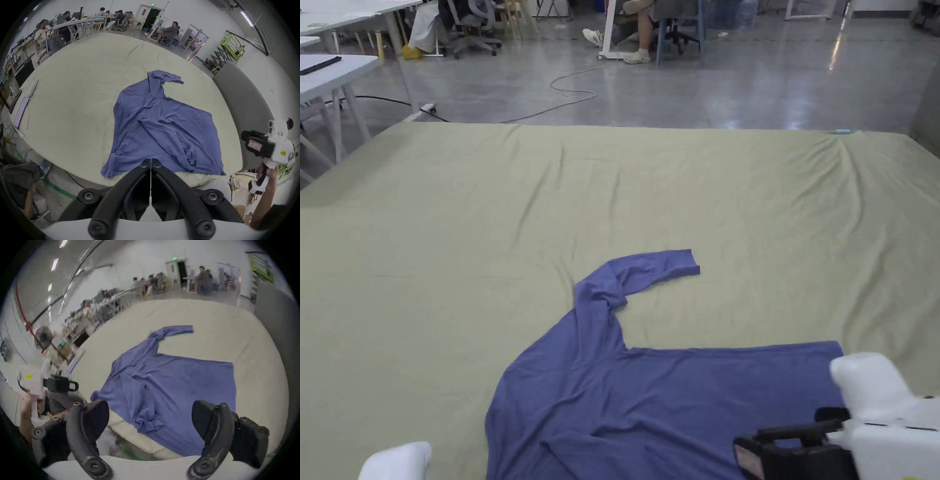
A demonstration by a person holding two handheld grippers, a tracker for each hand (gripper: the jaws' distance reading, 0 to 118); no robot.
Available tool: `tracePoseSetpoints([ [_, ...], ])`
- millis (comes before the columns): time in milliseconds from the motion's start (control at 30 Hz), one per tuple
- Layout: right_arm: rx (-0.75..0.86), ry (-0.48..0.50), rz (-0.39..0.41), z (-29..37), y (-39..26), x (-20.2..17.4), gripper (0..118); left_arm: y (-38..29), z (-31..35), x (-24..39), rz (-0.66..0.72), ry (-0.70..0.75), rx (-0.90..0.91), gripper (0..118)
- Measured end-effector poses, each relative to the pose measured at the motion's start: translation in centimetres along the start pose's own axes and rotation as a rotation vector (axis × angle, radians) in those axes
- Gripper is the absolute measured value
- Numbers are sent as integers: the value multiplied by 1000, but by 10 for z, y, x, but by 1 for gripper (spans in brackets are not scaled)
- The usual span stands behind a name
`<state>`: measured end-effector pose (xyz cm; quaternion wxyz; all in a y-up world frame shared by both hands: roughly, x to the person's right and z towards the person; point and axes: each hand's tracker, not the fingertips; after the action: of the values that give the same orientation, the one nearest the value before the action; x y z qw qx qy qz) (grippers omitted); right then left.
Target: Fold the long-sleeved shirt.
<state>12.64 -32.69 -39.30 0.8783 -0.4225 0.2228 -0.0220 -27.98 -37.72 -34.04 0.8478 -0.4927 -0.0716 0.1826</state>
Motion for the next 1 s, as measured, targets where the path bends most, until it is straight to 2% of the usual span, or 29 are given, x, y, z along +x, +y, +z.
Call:
tracePoseSetpoints([
  [33,12,-44,-16,2,-7,2,90,1,-5,0,4,4,-4,0],
  [67,3,-99,-22,-2,-15,4,58,3,-11,1,4,9,-8,0],
  [100,1,-148,-22,-6,-23,5,0,5,-18,1,3,15,-10,0],
  [133,4,-217,-39,-11,-32,7,0,10,-24,1,2,25,-13,0],
  [233,-61,-87,-159,-30,-50,22,0,40,-51,-3,2,46,-2,0],
  [267,-69,-64,-204,-35,-54,27,0,57,-63,-7,-6,48,5,20],
  [300,-72,-57,-229,-40,-57,31,0,76,-77,-11,-19,63,13,84],
  [333,-77,-69,-215,-39,-54,41,0,94,-93,-17,-26,98,18,118],
  [433,-112,-155,-156,-51,-52,46,0,145,-149,-39,-18,144,46,116],
  [500,-115,-160,-169,-54,-48,57,0,177,-186,-49,-52,237,6,116],
  [567,-132,-167,-212,-63,-46,67,0,192,-221,-59,-25,253,-59,113],
  [633,-149,-188,-238,-68,-42,78,0,192,-245,-60,-27,266,-96,100],
  [667,-167,-190,-230,-74,-40,82,0,188,-257,-56,-93,314,-101,93],
  [733,-196,-185,-189,-82,-32,91,0,178,-273,-44,-283,407,-131,88],
  [767,-215,-207,-181,-88,-25,98,0,174,-270,-38,-317,410,-86,84],
  [833,-223,-239,-166,-103,-4,117,0,171,-260,-21,-293,358,-78,40],
  [867,-211,-246,-169,-110,7,136,0,169,-259,-12,-334,389,-77,18],
  [900,-197,-252,-179,-118,22,152,12,171,-254,-11,-350,336,-95,0],
  [933,-177,-274,-175,-130,38,171,49,171,-252,-8,-333,337,-108,0],
  [967,-153,-296,-214,-145,55,190,91,174,-248,-8,-309,307,-118,0],
  [1000,-153,-288,-218,-157,69,209,118,177,-244,-9,-270,260,-114,0],
])
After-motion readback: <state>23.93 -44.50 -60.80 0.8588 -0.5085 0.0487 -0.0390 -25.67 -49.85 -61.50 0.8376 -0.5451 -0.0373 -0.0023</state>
